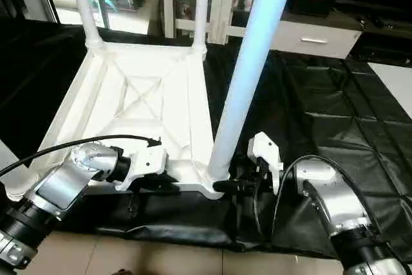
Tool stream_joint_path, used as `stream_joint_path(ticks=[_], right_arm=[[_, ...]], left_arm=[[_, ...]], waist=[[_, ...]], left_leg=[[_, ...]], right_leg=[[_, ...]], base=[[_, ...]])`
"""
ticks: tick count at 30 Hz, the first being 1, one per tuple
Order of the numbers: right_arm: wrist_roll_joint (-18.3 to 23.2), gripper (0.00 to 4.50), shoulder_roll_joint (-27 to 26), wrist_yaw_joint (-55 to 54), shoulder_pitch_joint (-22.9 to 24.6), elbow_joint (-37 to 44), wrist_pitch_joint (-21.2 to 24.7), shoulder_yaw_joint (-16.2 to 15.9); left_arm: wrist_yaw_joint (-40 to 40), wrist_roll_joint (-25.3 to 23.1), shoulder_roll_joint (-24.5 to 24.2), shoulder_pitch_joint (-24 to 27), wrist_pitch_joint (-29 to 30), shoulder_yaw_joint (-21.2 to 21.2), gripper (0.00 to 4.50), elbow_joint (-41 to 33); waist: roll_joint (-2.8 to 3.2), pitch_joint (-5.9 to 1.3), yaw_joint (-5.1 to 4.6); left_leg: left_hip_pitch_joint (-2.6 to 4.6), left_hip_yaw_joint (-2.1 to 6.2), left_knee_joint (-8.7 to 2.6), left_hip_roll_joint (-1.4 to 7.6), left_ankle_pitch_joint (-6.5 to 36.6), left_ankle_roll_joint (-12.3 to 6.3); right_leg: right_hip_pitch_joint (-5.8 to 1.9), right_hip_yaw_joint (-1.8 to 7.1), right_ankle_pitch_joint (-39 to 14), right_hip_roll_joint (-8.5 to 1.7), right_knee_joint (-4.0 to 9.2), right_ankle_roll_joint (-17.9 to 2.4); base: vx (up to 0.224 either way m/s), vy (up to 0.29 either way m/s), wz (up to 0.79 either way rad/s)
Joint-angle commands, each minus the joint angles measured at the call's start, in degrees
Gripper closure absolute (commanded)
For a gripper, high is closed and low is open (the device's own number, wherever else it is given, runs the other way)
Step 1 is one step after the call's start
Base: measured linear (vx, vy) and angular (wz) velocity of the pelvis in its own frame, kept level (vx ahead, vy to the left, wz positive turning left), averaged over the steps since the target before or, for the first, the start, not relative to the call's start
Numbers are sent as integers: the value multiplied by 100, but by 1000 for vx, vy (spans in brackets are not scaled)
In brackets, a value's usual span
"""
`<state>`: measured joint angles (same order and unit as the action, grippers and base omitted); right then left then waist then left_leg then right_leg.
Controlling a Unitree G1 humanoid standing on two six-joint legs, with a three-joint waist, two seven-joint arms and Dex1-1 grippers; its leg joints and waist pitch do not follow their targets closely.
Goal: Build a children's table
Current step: Rotate leg to tighten
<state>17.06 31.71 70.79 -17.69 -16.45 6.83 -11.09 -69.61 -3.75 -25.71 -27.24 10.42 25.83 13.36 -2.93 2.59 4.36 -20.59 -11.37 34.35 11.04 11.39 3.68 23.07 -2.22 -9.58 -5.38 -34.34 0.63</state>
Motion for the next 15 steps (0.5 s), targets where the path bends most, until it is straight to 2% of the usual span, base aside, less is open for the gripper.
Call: stream_joint_path(ticks=[1,7,13,15], right_arm=[[-116,204,12,56,-20,-86,-33,-47],[-127,241,-37,158,-56,-233,-82,-75],[-49,248,-106,209,64,-214,-17,-99],[59,249,-201,73,113,-226,70,6]], left_arm=[[-139,107,167,-27,-212,209,450,2],[-168,61,169,-48,-258,225,450,72],[-145,24,191,-31,-269,239,450,121],[-3,-39,229,-38,-232,218,450,176]], waist=[[-75,-319,-44],[-79,-316,-35],[-88,-321,-39],[-102,-327,-37]], left_leg=[[63,70,-425,227,1197,-311],[61,85,-442,231,1323,-235],[64,87,-452,230,1422,-203],[64,90,-451,231,1430,-204]], right_leg=[[-172,180,-1608,-248,375,-1193],[-172,175,-1816,-253,393,-1107],[-164,173,-1787,-247,397,-1109],[-166,174,-1801,-249,396,-1095]], base=[[0,0,0],[0,0,0],[0,0,0],[0,0,0]])
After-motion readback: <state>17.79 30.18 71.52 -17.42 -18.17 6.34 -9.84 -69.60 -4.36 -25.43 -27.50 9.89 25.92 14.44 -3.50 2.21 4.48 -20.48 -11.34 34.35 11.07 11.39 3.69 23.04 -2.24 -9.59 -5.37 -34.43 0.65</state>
